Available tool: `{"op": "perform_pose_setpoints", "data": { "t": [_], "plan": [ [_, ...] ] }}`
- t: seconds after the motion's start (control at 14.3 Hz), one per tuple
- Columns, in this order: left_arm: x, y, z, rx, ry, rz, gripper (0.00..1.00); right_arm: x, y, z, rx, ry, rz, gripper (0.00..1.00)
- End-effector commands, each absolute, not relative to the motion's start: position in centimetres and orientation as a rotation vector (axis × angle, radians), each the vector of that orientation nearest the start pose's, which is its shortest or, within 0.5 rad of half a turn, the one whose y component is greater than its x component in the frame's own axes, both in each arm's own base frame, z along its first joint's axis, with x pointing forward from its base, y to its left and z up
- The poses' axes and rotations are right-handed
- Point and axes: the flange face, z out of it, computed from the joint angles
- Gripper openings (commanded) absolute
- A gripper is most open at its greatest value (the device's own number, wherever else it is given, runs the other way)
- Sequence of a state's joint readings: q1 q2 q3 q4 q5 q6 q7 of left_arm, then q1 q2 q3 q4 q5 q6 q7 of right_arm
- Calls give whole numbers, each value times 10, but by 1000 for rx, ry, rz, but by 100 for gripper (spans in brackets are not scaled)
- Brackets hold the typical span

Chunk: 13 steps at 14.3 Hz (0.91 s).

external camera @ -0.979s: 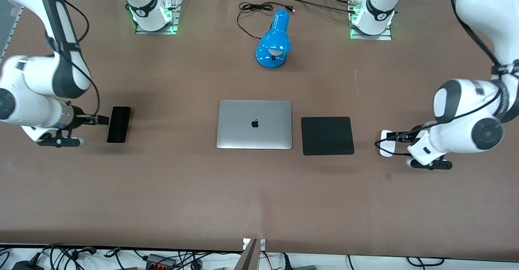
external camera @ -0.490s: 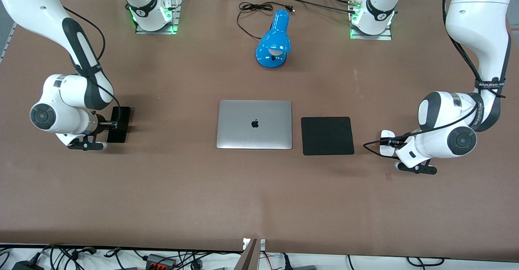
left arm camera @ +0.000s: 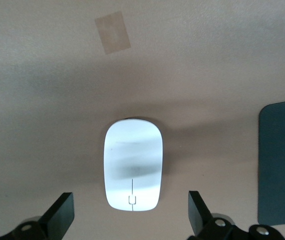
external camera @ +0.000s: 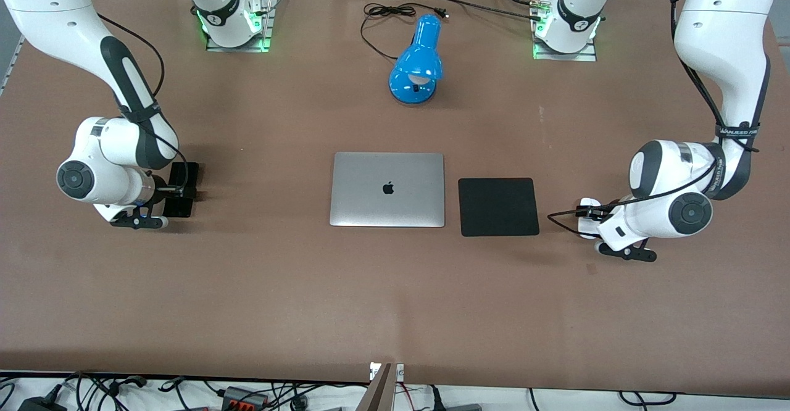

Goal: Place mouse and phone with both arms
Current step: 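Grasp the phone with the right gripper while the left gripper grasps the mouse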

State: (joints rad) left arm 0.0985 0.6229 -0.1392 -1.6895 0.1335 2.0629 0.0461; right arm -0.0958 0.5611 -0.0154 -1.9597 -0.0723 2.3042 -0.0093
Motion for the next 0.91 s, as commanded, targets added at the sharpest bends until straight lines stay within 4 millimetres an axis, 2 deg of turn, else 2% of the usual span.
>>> {"op": "perform_pose_setpoints", "data": {
  "t": [0.0, 0.28, 0.63, 0.7, 0.84],
  "plan": [
    [644, -11, 207, -3069, 281, 362, 100, 583, -66, 167, -3142, 124, 331, 100],
    [636, -12, 186, -3076, 290, 352, 100, 583, -66, 165, -3138, 128, 333, 100],
    [636, -7, 177, -3044, 347, 341, 100, 581, -65, 157, -3137, 125, 338, 100],
    [637, -6, 177, -3046, 345, 334, 100, 580, -65, 155, -3135, 125, 347, 90],
    [636, -4, 175, -3045, 342, 336, 89, 580, -64, 155, -3135, 125, 355, 55]
  ]
}}
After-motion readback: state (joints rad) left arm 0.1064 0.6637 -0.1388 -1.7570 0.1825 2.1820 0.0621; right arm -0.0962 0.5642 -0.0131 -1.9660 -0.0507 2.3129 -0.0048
